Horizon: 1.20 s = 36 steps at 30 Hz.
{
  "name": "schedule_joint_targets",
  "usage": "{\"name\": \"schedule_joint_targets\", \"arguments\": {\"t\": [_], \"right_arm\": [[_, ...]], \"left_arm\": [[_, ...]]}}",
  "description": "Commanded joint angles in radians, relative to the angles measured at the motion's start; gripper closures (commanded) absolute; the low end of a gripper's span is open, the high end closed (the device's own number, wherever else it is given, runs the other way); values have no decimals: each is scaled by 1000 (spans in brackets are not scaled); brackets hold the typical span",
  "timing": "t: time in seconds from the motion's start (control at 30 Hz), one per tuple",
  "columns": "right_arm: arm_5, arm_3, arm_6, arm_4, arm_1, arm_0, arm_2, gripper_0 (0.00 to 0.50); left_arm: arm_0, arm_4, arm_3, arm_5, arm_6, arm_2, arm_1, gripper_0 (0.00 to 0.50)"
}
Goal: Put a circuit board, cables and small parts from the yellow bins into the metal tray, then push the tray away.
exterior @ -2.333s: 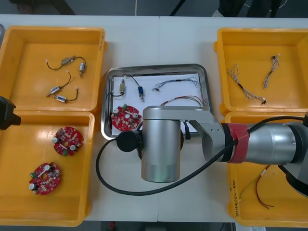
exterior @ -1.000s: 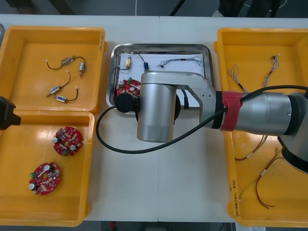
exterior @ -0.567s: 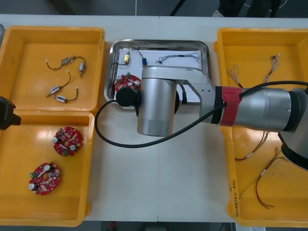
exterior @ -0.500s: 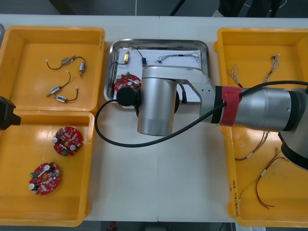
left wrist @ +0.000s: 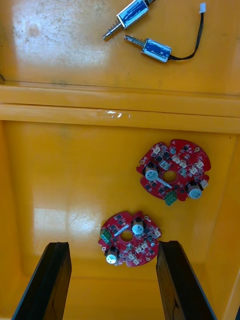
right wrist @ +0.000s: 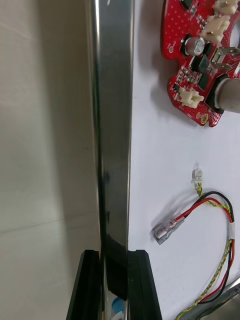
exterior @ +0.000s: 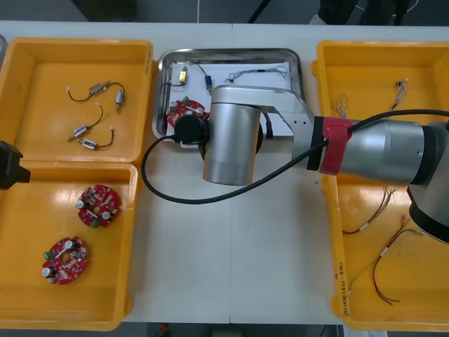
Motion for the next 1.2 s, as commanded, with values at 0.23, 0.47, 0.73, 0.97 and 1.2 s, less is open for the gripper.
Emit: {"name": "schedule_joint_targets", "arguments": {"t": [0.23, 0.47, 0.73, 0.97, 1.2], "right_arm": [[-57, 45, 41, 31, 18, -74, 8, 500], [-91, 80, 48, 51, 18, -80, 8, 500], [-134, 123, 55, 58, 18, -82, 8, 500], [-187, 160, 59, 64, 18, -82, 8, 500], [-238, 199, 65, 64, 18, -82, 8, 500]], "left_arm": [[24, -3, -26, 6, -92, 32, 47, 0], [24, -3, -26, 6, -92, 32, 47, 0], [24, -3, -26, 6, -92, 32, 47, 0], [24, -3, -26, 6, -92, 32, 47, 0], [24, -3, -26, 6, -92, 32, 47, 0]]}}
